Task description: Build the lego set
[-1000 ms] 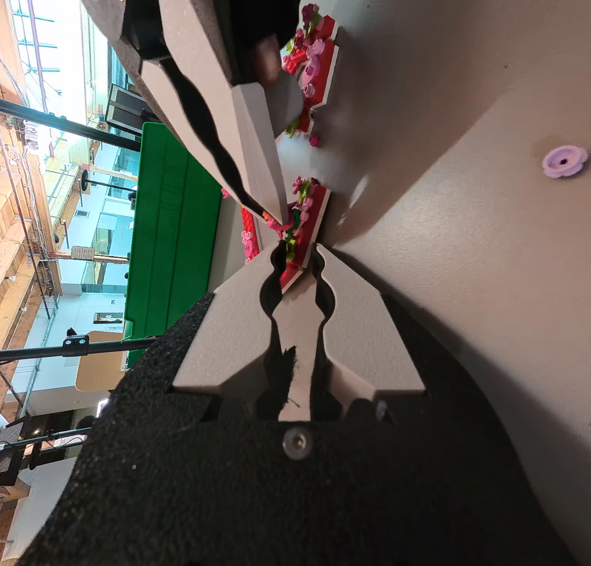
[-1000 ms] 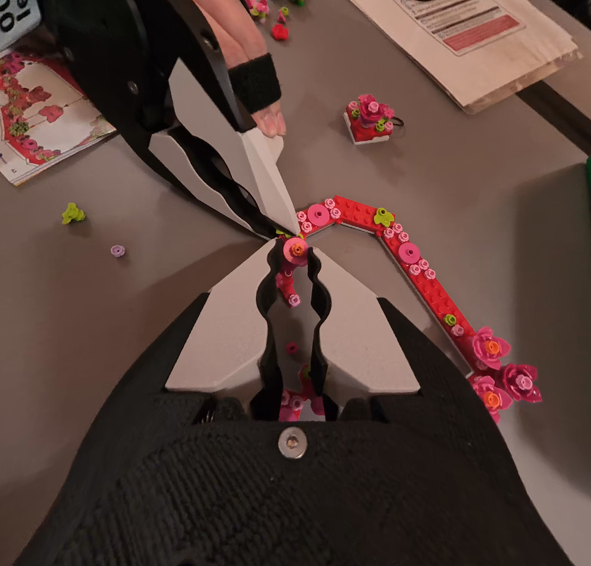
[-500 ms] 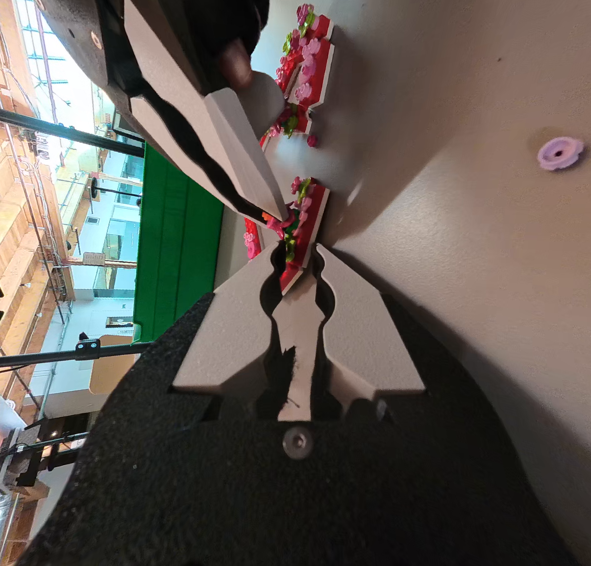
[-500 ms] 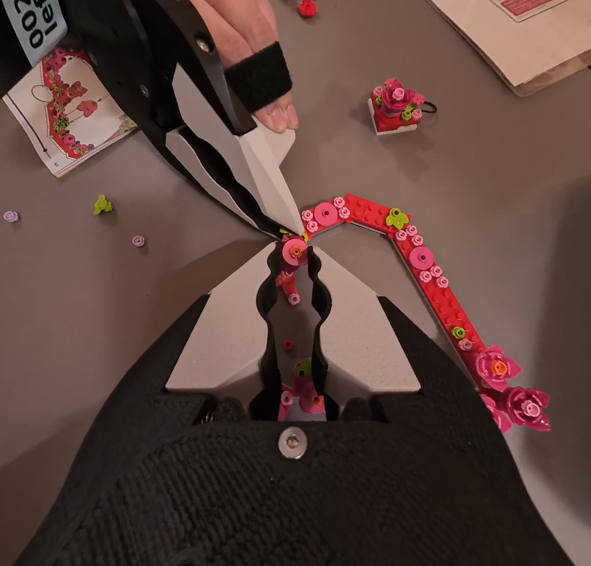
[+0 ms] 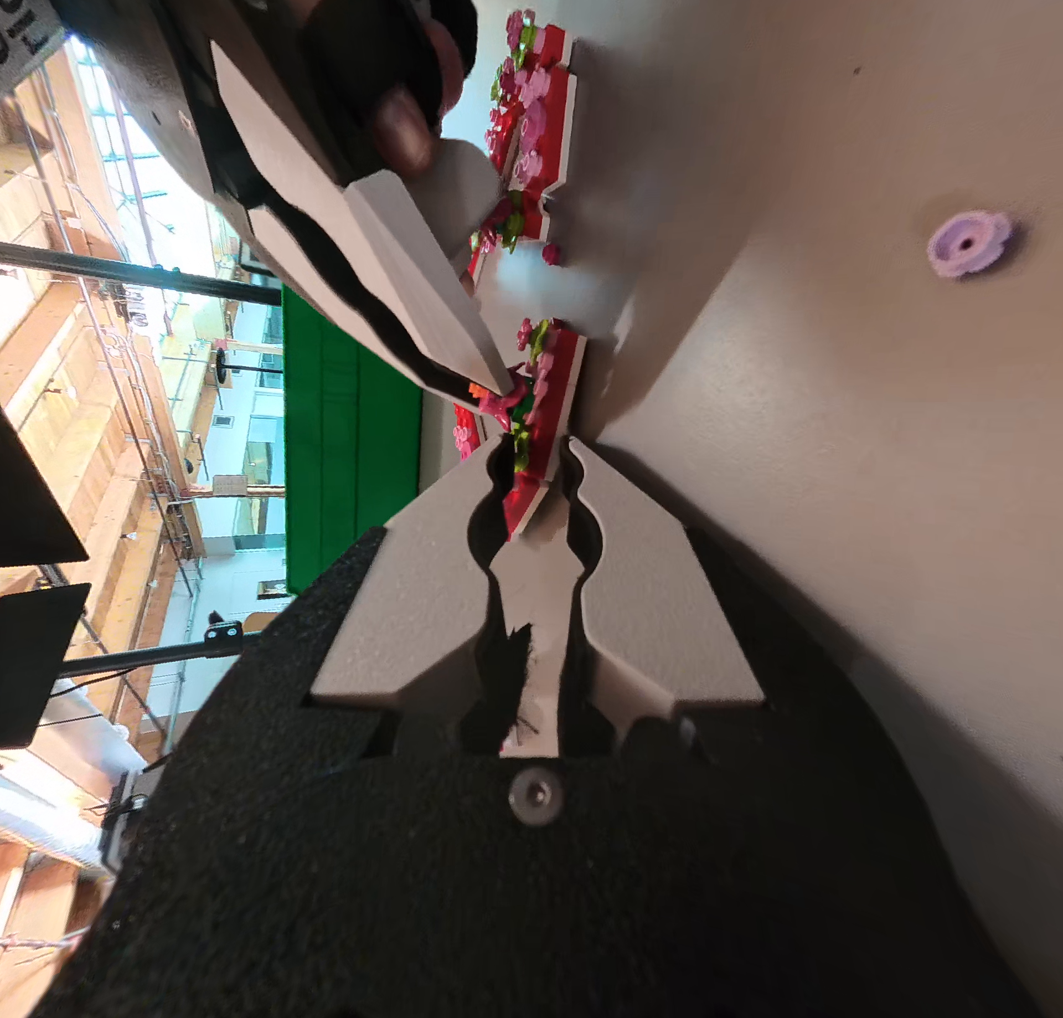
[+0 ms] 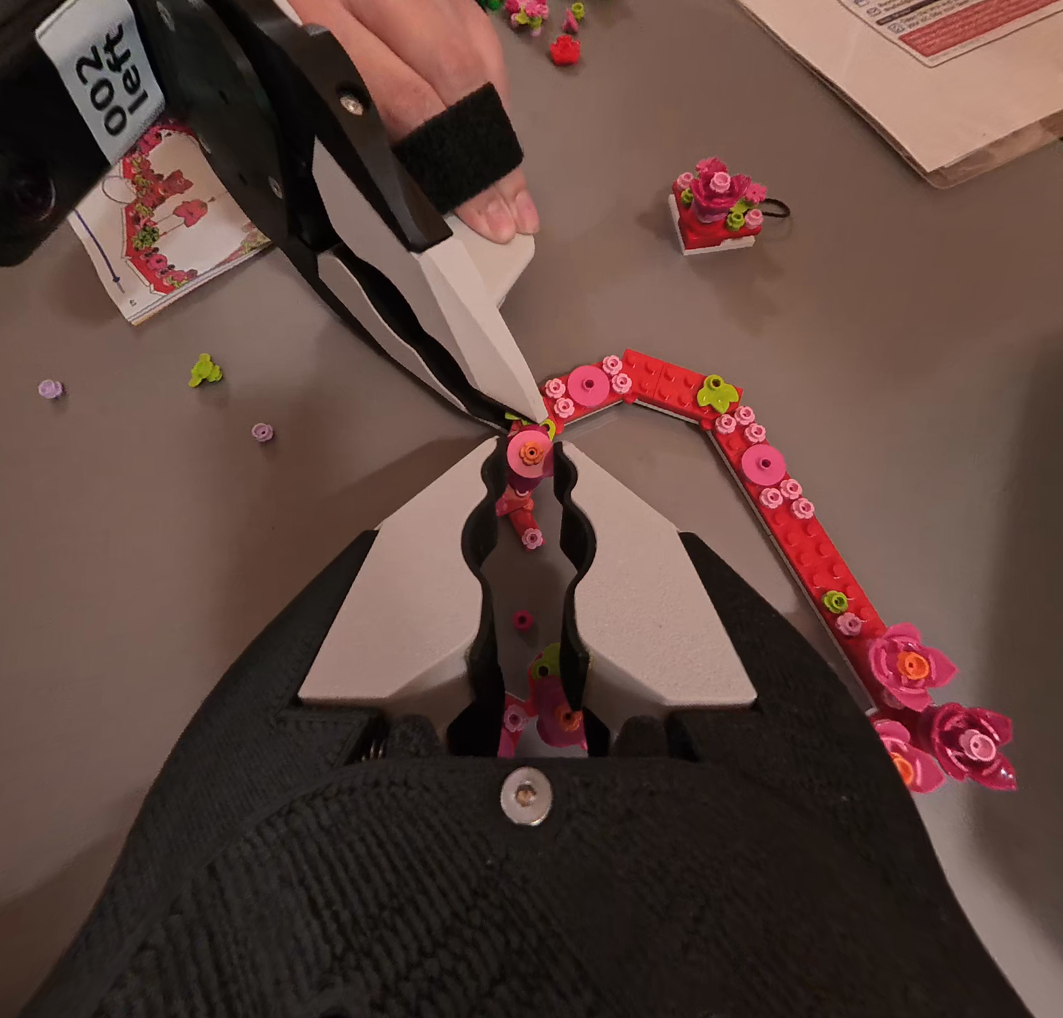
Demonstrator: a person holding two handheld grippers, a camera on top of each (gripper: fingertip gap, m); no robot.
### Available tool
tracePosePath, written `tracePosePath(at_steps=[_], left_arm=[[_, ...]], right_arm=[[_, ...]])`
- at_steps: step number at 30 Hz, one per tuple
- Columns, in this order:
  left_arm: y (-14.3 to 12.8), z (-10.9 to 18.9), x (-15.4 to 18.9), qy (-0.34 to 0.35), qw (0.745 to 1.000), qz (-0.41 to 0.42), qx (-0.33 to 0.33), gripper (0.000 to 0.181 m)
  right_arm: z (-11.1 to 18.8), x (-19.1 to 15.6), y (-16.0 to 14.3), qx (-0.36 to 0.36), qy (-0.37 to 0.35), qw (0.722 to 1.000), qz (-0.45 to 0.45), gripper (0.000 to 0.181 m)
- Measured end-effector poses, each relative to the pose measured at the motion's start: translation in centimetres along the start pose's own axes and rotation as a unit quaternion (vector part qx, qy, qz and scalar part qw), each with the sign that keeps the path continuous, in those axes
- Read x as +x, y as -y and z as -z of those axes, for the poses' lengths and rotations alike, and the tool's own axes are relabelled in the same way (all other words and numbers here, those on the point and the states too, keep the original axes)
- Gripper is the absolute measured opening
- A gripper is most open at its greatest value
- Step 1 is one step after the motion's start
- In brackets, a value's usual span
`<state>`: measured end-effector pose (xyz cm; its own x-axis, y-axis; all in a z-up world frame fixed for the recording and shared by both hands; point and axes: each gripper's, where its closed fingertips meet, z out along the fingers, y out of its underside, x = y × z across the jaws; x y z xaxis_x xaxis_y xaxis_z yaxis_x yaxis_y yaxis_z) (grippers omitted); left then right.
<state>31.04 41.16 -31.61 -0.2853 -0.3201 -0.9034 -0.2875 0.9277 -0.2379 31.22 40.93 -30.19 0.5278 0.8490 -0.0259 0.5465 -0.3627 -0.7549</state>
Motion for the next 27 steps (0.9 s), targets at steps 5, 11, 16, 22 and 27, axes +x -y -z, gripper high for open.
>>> tracePosePath(at_steps=[5, 11, 16, 22, 27], left_arm=[[0.06, 0.03, -0.01, 0.006, 1.000, -0.016, 0.001, 0.013], [0.28, -0.13, -0.07, 0.016, 0.999, -0.042, 0.005, 0.013], [0.30, -0.20, -0.08, 0.008, 1.000, -0.020, 0.017, 0.013], [0.30, -0.22, -0.10, 0.005, 1.000, -0.002, 0.028, 0.013], [0.39, -0.19, -0.04, -0.001, 0.999, 0.012, 0.034, 0.013]], right_arm=[[0.06, -0.09, 0.05, 0.022, 0.018, 1.000, -0.004, 0.015], [0.23, -0.14, 0.06, 0.046, 0.037, 0.998, -0.036, 0.015], [0.27, -0.05, -0.01, 0.046, 0.028, 0.998, -0.043, 0.015], [0.31, 0.03, 0.09, 0.038, 0.026, 0.993, -0.105, 0.014], [0.34, 0.03, 0.20, 0.050, 0.043, 0.985, -0.159, 0.014]])
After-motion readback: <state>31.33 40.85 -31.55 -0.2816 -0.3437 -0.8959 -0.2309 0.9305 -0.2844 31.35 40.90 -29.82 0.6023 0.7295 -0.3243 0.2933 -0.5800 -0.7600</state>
